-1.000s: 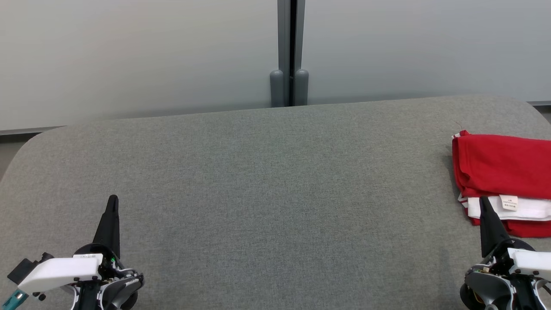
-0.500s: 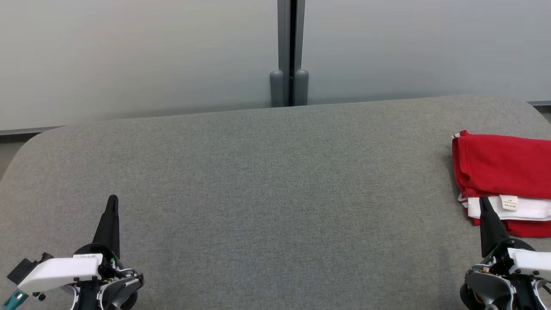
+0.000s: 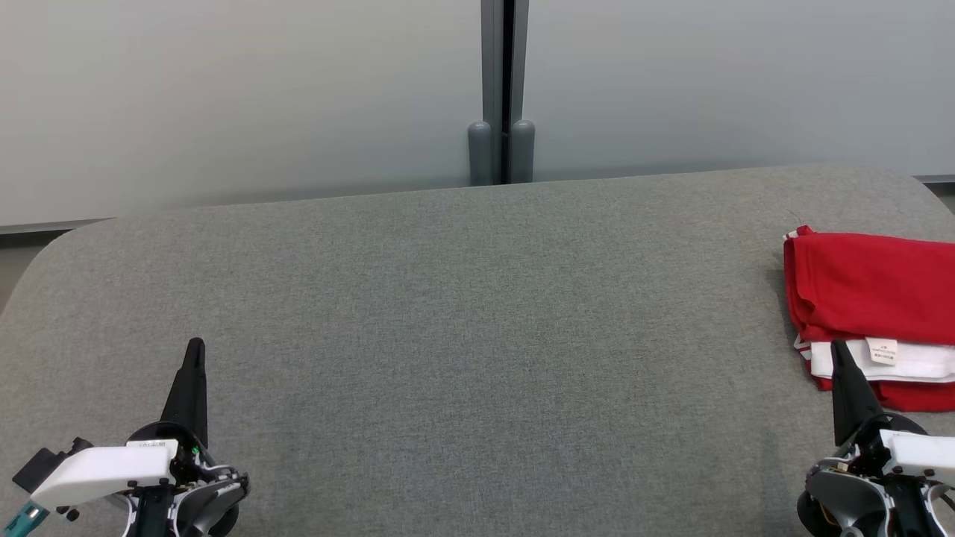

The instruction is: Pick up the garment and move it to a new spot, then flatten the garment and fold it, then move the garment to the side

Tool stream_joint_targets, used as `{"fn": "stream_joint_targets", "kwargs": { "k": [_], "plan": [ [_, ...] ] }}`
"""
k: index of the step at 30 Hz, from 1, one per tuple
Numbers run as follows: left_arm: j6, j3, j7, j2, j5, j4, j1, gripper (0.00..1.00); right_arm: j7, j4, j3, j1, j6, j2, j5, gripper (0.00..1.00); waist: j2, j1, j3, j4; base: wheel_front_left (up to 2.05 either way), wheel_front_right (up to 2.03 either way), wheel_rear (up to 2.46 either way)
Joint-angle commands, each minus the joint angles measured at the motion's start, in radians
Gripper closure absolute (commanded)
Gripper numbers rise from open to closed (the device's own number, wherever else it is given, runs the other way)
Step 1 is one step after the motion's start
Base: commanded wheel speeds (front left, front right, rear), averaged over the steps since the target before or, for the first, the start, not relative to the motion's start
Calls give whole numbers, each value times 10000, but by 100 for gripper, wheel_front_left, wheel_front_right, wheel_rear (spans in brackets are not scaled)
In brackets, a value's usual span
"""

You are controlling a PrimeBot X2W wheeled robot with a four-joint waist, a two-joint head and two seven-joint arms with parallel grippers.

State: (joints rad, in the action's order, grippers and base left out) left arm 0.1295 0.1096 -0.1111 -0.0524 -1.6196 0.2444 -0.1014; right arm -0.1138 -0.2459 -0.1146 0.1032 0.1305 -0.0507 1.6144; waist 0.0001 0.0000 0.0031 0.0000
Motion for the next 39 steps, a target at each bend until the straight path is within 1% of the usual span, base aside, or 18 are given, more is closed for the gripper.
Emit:
{"fn": "stream_joint_targets", "kwargs": {
  "k": [1, 39],
  "plan": [
    [39, 40, -28, -26, 68, 13, -128, 100, -37, 30, -15, 92, 4, -2, -29, 100, -1, 0, 0, 0, 0, 0, 0],
    [40, 62, -37, -9, 74, 14, -132, 100, -41, 29, -19, 94, 4, 1, -36, 100, -1, 0, 0, 0, 0, 0, 0]
  ]
}}
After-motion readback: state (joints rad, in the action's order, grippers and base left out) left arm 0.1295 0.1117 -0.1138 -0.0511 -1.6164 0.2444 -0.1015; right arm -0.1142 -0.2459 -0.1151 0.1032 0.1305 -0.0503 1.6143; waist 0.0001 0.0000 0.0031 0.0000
